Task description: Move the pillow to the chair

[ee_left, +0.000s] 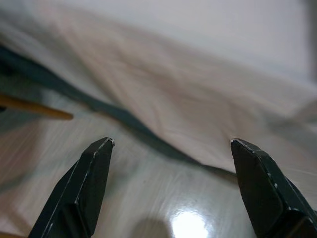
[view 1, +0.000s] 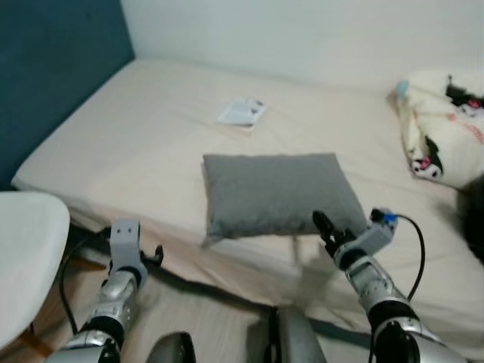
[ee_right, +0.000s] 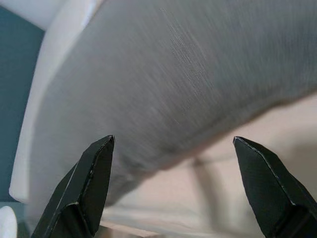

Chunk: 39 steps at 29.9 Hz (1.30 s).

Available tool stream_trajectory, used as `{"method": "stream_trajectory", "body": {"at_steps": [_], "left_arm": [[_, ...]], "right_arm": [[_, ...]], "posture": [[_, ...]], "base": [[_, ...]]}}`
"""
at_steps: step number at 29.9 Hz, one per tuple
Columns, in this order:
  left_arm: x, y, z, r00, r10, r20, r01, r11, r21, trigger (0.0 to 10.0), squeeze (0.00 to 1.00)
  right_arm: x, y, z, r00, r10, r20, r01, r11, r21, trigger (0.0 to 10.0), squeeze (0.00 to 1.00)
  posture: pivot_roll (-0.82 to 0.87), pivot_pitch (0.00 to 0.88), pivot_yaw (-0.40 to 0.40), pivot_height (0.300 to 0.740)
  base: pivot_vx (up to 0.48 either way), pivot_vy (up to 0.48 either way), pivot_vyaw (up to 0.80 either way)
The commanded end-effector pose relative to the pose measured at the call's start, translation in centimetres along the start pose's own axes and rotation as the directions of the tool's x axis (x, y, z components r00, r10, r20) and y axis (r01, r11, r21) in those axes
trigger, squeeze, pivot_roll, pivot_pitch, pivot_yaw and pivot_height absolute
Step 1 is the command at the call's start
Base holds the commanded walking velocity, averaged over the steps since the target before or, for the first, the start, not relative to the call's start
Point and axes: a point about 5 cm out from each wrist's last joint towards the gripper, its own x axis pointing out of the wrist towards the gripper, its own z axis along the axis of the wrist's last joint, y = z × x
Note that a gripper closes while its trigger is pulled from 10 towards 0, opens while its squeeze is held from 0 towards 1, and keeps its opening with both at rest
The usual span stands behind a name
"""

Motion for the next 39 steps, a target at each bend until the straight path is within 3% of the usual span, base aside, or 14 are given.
{"method": "stream_trajectory", "body": {"at_steps": [1, 6, 8, 14, 23, 28, 33, 36, 37, 38, 39], "left_arm": [[0.0, 0.5, 0.1, 1.0, 0.015, 0.011, -0.015, 1.0, -0.005, 10.0, 0.0], [0.1, 0.2, 0.6, 1.0, 0.006, 0.028, -0.006, 1.0, -0.019, 10.0, 0.0], [0.2, 0.1, 1.2, 0.999, -0.001, 0.051, 0.003, 1.0, -0.026, 10.0, 0.0], [0.3, 0.0, 2.2, 0.995, -0.017, 0.098, 0.02, 0.999, -0.025, 10.0, 0.0], [0.1, 0.1, 2.9, 0.988, -0.044, 0.148, 0.042, 0.999, 0.012, 10.0, 0.0], [-0.1, 0.2, 3.0, 0.986, -0.053, 0.155, 0.049, 0.998, 0.028, 10.0, 0.0], [-0.1, 0.2, 3.3, 0.985, -0.07, 0.157, 0.065, 0.997, 0.038, 10.0, 0.0], [-0.1, 0.0, 3.4, 0.985, -0.075, 0.158, 0.07, 0.997, 0.037, 10.0, 0.0], [-0.1, -0.2, 3.4, 0.984, -0.079, 0.161, 0.075, 0.997, 0.036, 10.0, 0.0], [-0.1, -0.2, 3.4, 0.984, -0.079, 0.161, 0.075, 0.997, 0.036, 10.0, 0.0], [-0.1, -0.3, 3.4, 0.983, -0.083, 0.162, 0.079, 0.996, 0.034, 10.0, 0.0]], "right_arm": [[0.0, -0.2, -0.3, 1.0, -0.023, -0.012, 0.024, 0.998, 0.057, 10.0, 0.0], [0.1, 0.0, -0.1, 1.0, -0.009, 0.016, 0.006, 0.984, 0.178, 10.0, 0.0], [0.3, 0.6, 0.3, 0.998, 0.039, 0.045, -0.048, 0.97, 0.238, 10.0, 0.0], [0.4, 0.6, 0.8, 0.996, 0.061, 0.062, -0.076, 0.953, 0.292, 10.0, 0.0], [0.7, 1.4, 1.4, 0.991, 0.109, 0.083, -0.131, 0.93, 0.343, 10.0, 0.0], [1.0, 2.5, 1.8, 0.976, 0.186, 0.112, -0.214, 0.909, 0.358, 10.0, 0.0], [1.6, 4.6, 3.5, 0.933, 0.305, 0.192, -0.356, 0.858, 0.37, 10.0, 0.0], [1.6, 4.5, 3.6, 0.935, 0.297, 0.194, -0.35, 0.863, 0.364, 10.0, 0.0], [1.5, 4.2, 3.7, 0.939, 0.282, 0.197, -0.337, 0.87, 0.36, 6.4, 0.0], [1.5, 4.2, 3.7, 0.939, 0.282, 0.197, -0.337, 0.87, 0.36, 6.4, 0.0], [1.4, 3.8, 3.8, 0.942, 0.268, 0.204, -0.326, 0.877, 0.353, 0.0, 0.0]], "posture": [[-0.07, 0.209, 0.005, 0.56], [-0.05, 0.236, 0.009, 0.545], [-0.03, 0.259, 0.011, 0.535], [0.0, 0.299, 0.01, 0.52], [0.04, 0.338, 0.012, 0.506], [0.05, 0.34, 0.018, 0.506], [0.06, 0.328, 0.027, 0.506], [0.06, 0.326, 0.026, 0.506], [0.06, 0.329, 0.026, 0.506], [0.06, 0.329, 0.026, 0.506], [0.06, 0.329, 0.024, 0.506]], "base": [[0.0, 0.0, 0.0], [0.0, 0.0, 0.0], [0.0, 0.0, 0.0], [0.0, 0.0, 0.0], [0.0, 0.0, 0.0], [0.0, 0.0, 0.0], [0.0, 0.0, 0.0], [0.0, 0.0, 0.0], [0.0, 0.0, 0.0], [0.0, 0.0, 0.0], [0.0, 0.0, 0.0]]}}
